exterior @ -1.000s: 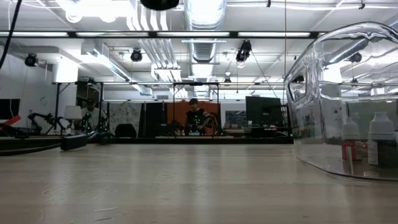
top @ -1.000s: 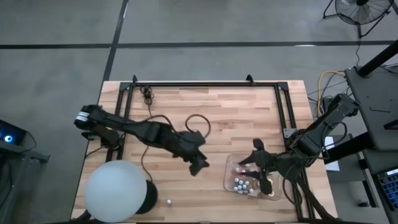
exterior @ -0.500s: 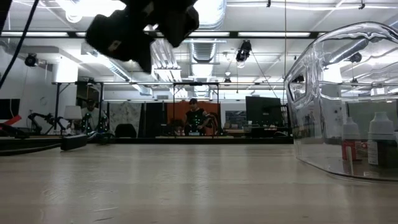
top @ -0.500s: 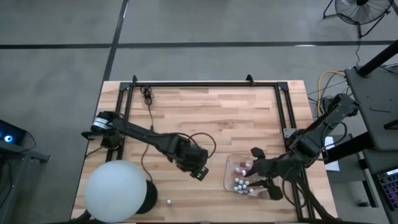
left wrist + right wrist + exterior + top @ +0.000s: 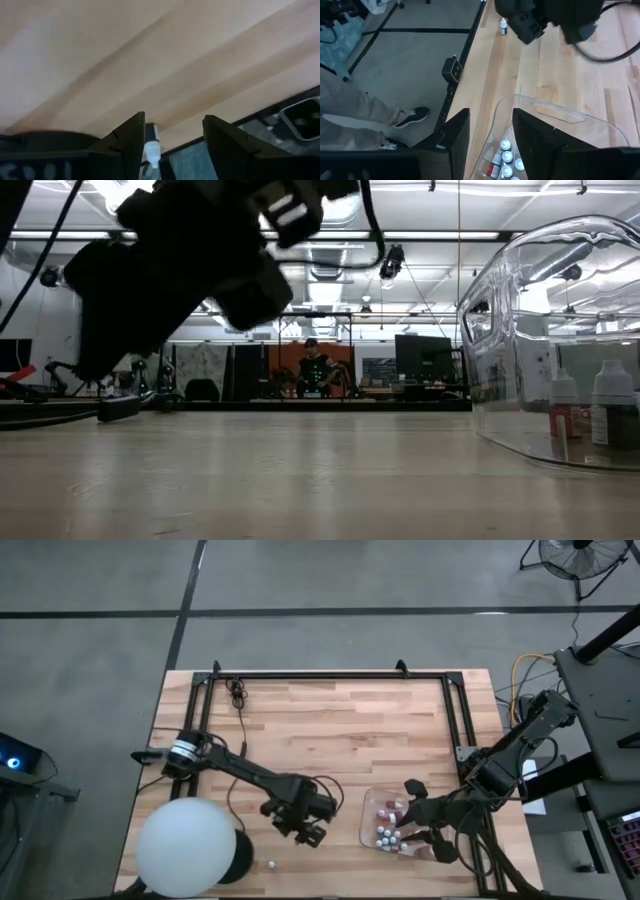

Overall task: Pick & Place food coloring
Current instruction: Put the black food color into the transparent bin

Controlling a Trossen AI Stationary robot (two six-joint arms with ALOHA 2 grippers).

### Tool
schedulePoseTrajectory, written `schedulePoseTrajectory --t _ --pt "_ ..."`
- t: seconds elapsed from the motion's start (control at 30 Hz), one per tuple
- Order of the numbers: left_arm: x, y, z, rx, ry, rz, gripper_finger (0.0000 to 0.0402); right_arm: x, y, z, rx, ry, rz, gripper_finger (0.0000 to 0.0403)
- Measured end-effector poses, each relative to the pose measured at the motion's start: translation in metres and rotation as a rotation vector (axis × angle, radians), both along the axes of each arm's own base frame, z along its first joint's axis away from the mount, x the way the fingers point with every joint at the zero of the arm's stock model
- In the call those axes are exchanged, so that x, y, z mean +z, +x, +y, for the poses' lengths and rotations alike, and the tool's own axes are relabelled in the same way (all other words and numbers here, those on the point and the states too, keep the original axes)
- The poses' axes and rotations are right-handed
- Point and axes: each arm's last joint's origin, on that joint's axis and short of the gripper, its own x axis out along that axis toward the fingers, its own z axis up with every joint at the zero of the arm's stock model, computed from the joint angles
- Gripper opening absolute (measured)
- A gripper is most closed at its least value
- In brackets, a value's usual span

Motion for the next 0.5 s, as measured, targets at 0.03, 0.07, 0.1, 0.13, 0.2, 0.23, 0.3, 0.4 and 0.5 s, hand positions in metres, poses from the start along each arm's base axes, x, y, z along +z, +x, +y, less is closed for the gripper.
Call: schedulePoseTrajectory --t 0.03,0.07,0.1,0.13,0.2,0.23,0.3,0.4,0.5 --pt "-0.005 0.0 -0.002 -0.006 -0.022 0.022 0.0171 0.0 0.0 0.0 0.0 0.0 0.0 0.0139" --pt "-0.01 0.001 -0.003 -0.011 -0.036 0.042 0.0171 0.0 0.0 0.0 0.0 0.0 0.0 0.0139" --pt "-0.014 0.001 -0.005 -0.015 -0.047 0.059 0.0171 0.0 0.0 0.0 0.0 -0.001 0.0 0.014" --pt "-0.017 0.001 -0.007 -0.021 -0.058 0.072 0.0171 -0.001 0.0 0.0 0.0 -0.002 0.001 0.0141" --pt "-0.023 0.001 -0.01 -0.032 -0.07 0.091 0.0171 -0.002 0.0 0.0 0.001 -0.004 0.004 0.0143" --pt "-0.024 0.001 -0.012 -0.038 -0.079 0.099 0.0171 -0.003 0.0 0.0 0.001 -0.005 0.005 0.0144" --pt "-0.025 -0.001 -0.015 -0.049 -0.079 0.101 0.0171 -0.005 0.0 0.0 0.001 -0.009 0.009 0.0146" --pt "-0.025 -0.002 -0.019 -0.054 -0.066 0.099 0.0171 -0.008 -0.001 -0.001 -0.004 -0.012 0.02 0.0145" --pt "-0.025 -0.004 -0.023 -0.054 -0.047 0.097 0.0171 -0.012 -0.001 -0.001 -0.004 -0.018 0.028 0.0141"
